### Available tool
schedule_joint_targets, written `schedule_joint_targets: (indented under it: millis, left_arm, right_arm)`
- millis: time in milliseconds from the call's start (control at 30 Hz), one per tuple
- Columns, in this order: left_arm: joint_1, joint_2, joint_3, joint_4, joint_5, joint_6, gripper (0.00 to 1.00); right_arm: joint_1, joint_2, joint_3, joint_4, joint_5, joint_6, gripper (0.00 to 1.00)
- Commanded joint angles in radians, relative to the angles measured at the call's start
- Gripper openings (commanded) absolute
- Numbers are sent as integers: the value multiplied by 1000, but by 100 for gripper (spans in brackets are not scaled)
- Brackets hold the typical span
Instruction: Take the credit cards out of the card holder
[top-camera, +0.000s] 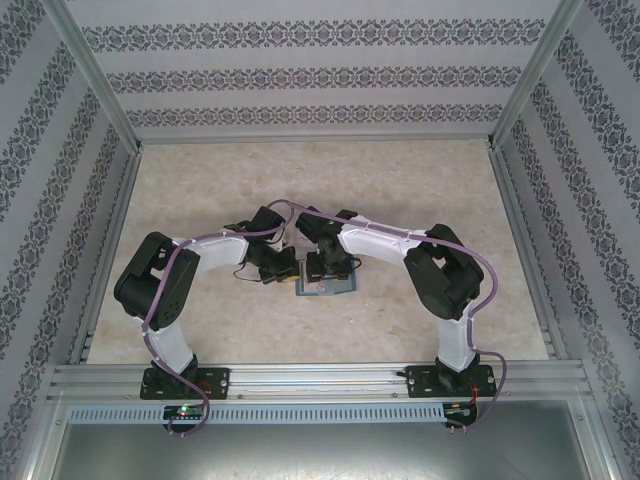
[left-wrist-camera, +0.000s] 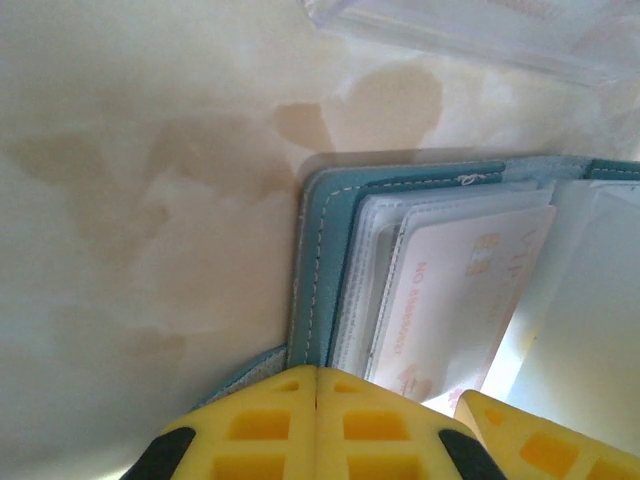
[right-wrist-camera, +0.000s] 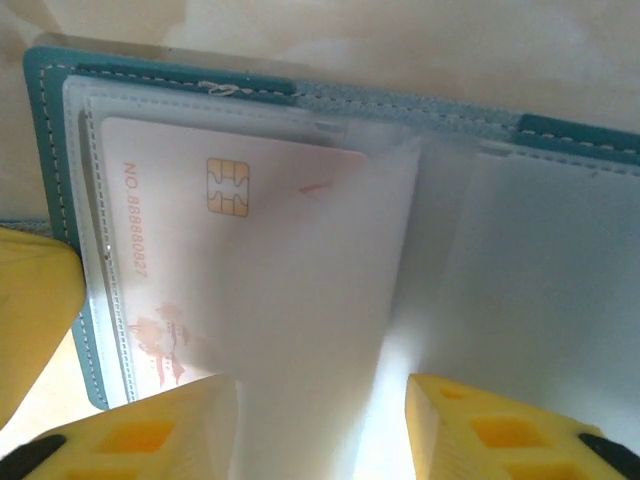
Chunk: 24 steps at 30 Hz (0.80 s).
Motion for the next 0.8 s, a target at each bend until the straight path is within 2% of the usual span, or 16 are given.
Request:
schedule_joint_targets:
  millis: [0,200,400,600,767]
  left_arm:
    - [-8,19,-5,-25,-12,21,1]
    - [-6,17,-2,-27,-11,20,1]
    - [-6,20,3,-34,-11,25,1]
    - [-6,20,4,-34,-12,26,1]
    - [-5,22,-1,-34,-12,27,1]
  right_arm:
    - [9,-25,15,-25,19,0,43]
    - [7,-33,13,-31,28,-8,20]
    - [-2,-54,-8,0,0,-10,9]
    - [-29,-77,-44,13,-9,-9,7]
    - [-42,-81,-52,-31,52,-30,15]
